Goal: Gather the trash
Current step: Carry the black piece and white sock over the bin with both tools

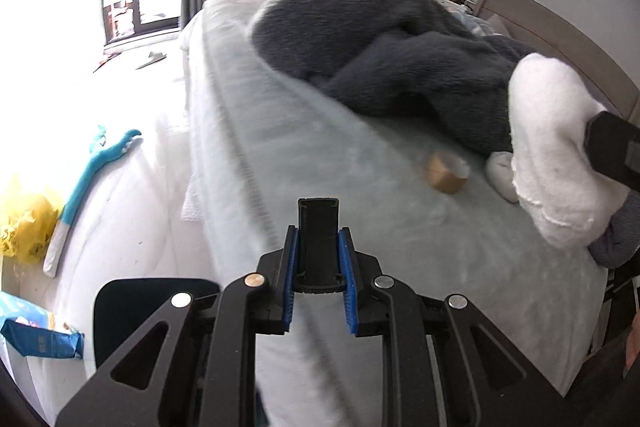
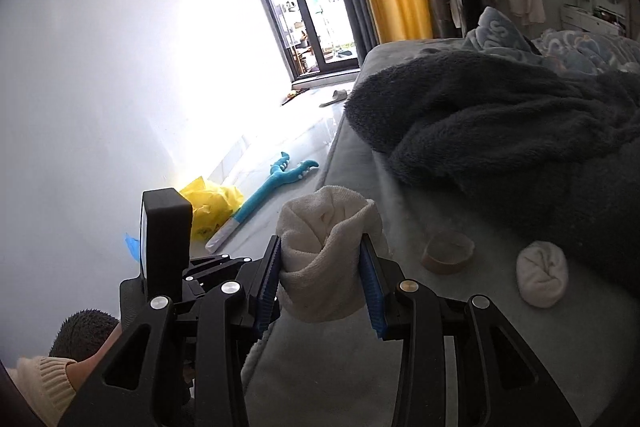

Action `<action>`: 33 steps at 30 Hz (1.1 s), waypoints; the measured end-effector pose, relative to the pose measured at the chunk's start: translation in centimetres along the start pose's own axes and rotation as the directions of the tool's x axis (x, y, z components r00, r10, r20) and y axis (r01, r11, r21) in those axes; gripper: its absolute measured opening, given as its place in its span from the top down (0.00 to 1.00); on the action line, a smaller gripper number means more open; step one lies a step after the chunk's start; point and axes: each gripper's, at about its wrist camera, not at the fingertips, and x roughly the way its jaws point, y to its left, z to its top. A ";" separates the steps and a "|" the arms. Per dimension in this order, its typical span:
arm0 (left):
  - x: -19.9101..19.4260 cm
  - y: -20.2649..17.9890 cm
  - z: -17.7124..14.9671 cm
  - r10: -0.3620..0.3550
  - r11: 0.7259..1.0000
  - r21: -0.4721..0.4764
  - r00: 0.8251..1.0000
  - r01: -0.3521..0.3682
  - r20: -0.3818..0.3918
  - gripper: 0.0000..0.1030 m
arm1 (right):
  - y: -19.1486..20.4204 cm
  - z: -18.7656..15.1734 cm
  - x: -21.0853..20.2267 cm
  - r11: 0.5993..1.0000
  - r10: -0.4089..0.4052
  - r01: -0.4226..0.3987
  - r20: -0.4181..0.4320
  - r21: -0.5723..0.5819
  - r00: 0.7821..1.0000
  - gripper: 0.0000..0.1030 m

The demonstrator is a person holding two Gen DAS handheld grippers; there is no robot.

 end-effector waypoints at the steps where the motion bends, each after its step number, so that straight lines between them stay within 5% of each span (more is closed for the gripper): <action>1: -0.1 0.7 -0.1 0.010 1.000 -0.008 1.000 -0.010 -0.005 0.79 | 0.5 0.1 0.3 1.000 0.006 -0.006 -0.003 -0.005 1.000 0.62; 14: -0.1 9.2 -3.1 0.117 0.986 -0.102 0.981 -0.133 -0.156 0.79 | 5.7 0.7 4.3 0.995 0.068 -0.071 -0.046 -0.064 0.997 0.62; 33: 1.5 18.8 -9.4 0.130 0.959 -0.184 0.915 -0.214 -0.383 0.79 | 12.4 0.2 11.1 0.979 0.125 -0.149 -0.171 -0.138 0.977 0.62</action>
